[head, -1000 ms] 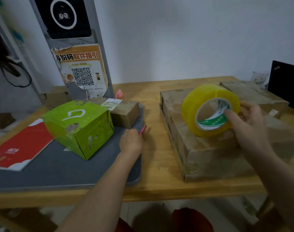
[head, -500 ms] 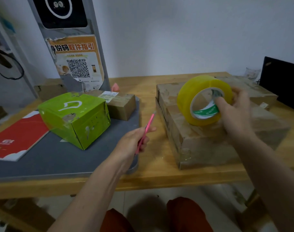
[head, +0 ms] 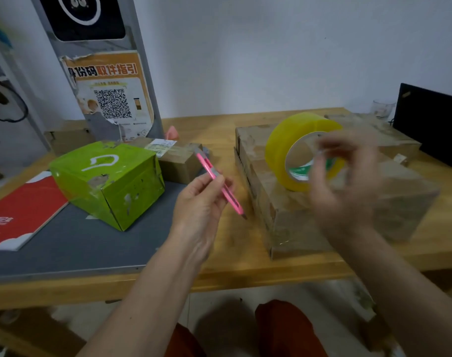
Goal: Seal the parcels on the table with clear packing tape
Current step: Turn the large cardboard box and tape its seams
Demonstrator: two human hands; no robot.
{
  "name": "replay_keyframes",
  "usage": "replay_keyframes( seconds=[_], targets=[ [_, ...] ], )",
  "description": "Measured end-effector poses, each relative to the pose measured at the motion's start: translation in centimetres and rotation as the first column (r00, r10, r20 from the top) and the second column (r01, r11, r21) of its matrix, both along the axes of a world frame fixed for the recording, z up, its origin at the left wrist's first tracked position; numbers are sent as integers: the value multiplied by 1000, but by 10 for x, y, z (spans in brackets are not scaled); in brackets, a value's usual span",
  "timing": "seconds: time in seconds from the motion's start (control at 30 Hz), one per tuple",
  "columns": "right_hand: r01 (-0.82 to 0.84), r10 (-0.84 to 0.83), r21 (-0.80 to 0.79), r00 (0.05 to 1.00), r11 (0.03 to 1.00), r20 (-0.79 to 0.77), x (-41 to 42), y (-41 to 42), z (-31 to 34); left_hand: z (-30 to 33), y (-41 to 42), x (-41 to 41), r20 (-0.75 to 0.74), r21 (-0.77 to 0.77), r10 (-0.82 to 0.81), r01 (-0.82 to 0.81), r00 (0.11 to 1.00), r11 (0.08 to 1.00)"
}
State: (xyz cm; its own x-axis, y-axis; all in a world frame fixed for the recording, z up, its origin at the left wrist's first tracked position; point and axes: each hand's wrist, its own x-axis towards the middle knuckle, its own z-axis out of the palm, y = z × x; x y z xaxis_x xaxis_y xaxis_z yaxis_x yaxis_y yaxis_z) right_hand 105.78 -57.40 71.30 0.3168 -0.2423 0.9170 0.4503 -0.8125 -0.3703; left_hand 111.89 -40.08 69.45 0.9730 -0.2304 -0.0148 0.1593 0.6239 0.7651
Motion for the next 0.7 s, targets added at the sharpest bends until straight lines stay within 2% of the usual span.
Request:
replay_keyframes(
  seconds=[0.03, 0.07, 0.13, 0.17, 0.23, 0.27, 0.33, 0.4, 0.47, 0.53, 0.6, 0.63, 0.7],
  targets=[
    [-75, 67, -85, 994, 994, -89, -2, 12, -2, 3, -2, -1, -2, -48, 13, -13, 1000, 999],
    [-139, 108, -113, 965, 984, -241, -2, 24, -4, 6, -4, -2, 5, -82, 13, -13, 1000, 997],
    [-171, 122, -37, 819, 985, -560, 1, 41, -8, 9, -6, -8, 44, -105, -7, 12, 999, 994],
    [-167, 143, 24, 756, 986, -639, 4, 44, -9, 9, -5, -11, 67, -95, -18, 24, 998, 995],
    [-182, 215, 120, 720, 976, -659, 8, 41, -5, 9, -1, -16, 103, -28, -30, 33, 994, 999],
    [-189, 214, 110, 715, 976, -666, 8, 37, -1, 7, 5, -15, 120, 39, -28, 23, 992, 999],
    [-209, 170, 35, 672, 977, -720, 7, 30, 6, 5, 21, -9, 202, 283, -40, -19, 979, 959],
    [-251, 130, -39, 619, 967, -775, 5, 27, 12, 11, 41, -2, 320, 591, -135, -87, 938, 802],
    [-286, 67, -138, 604, 948, -794, 3, 27, 15, 23, 56, 0, 356, 762, -314, -79, 880, 642],
    [-316, 32, -205, 608, 926, -793, 2, 28, 19, 33, 60, -1, 301, 894, -507, -54, 808, 445],
    [-338, 13, -249, 616, 907, -787, 1, 30, 22, 36, 57, -4, 184, 967, -660, -11, 728, 256],
    [-345, -8, -288, 629, 894, -777, 1, 31, 23, 36, 56, -6, 123, 976, -706, 44, 698, 213],
    [-328, -85, -389, 660, 861, -746, 0, 30, 22, 37, 57, -9, 40, 967, -755, 164, 654, 193]
  ],
)
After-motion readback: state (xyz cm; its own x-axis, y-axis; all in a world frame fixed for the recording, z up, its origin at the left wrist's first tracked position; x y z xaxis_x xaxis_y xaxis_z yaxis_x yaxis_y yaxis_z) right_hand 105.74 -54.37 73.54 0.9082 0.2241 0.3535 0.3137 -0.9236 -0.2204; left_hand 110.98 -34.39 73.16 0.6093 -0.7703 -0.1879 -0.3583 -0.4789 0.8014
